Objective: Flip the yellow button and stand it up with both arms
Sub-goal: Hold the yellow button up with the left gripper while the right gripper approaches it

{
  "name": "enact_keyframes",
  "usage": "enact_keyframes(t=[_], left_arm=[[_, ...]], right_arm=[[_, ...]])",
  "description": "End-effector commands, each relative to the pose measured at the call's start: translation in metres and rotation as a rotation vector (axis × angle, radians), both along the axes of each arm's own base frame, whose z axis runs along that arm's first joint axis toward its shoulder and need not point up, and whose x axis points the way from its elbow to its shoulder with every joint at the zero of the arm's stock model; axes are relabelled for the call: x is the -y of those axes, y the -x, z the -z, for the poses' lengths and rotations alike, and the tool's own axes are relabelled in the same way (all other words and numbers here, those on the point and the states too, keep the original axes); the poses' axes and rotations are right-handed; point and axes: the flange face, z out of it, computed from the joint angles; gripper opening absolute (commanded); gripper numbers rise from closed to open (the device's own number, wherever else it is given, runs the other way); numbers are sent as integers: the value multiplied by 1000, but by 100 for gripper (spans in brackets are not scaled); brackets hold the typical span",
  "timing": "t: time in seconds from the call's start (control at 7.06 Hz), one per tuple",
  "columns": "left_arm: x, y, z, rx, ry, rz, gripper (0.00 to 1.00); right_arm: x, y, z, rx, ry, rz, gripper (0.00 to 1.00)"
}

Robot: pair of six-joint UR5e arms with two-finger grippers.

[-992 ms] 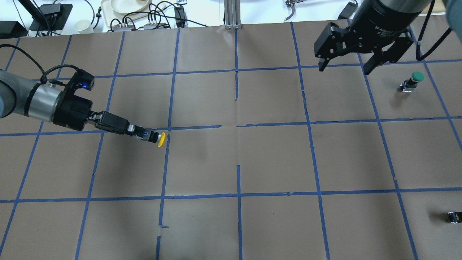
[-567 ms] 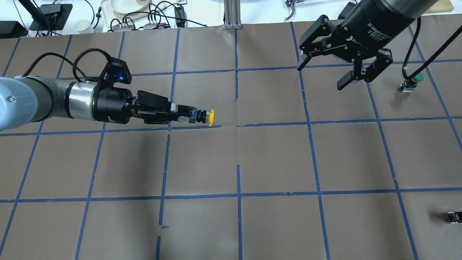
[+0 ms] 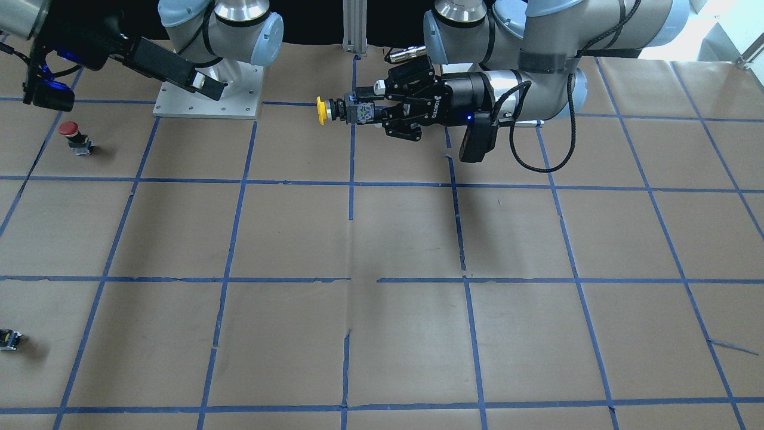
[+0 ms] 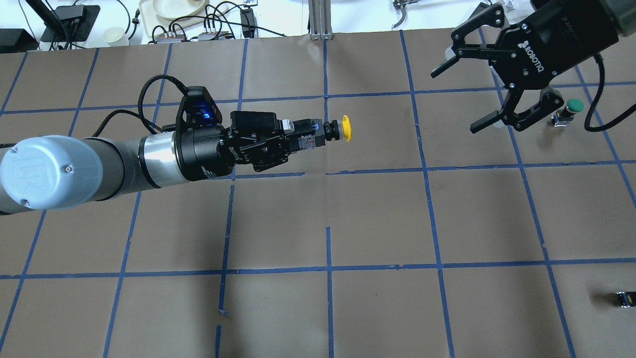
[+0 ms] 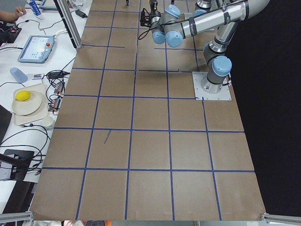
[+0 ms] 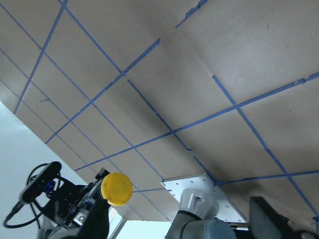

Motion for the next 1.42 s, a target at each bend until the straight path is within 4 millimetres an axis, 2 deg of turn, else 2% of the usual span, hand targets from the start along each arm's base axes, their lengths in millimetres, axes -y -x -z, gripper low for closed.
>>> enact_keyframes(t=[0.0,0.14,0.28,0.42,0.85,0.99,1.28], left_arm=[[-6,25,-2,-92,-22,-106,22],[-13,43,-5,-109,-19,-90,22],[-19,44,-9,-102,-6,-78,22],[-20,45,-9,-103,-12,-77,22],[-19,45,-8,-102,-10,-76,22],[-18,45,-8,-102,-10,-76,22],[-18,45,-7,-102,-12,-75,22]], right_arm=[[7,-8,9,184,-170,160,100],[8,-20,24,241,-223,179,99],[9,-34,47,279,-304,192,100],[6,-43,59,280,-361,189,100],[-9,-60,56,279,-402,163,99],[-14,-74,52,280,-395,139,99],[-13,-79,57,274,-405,128,97]])
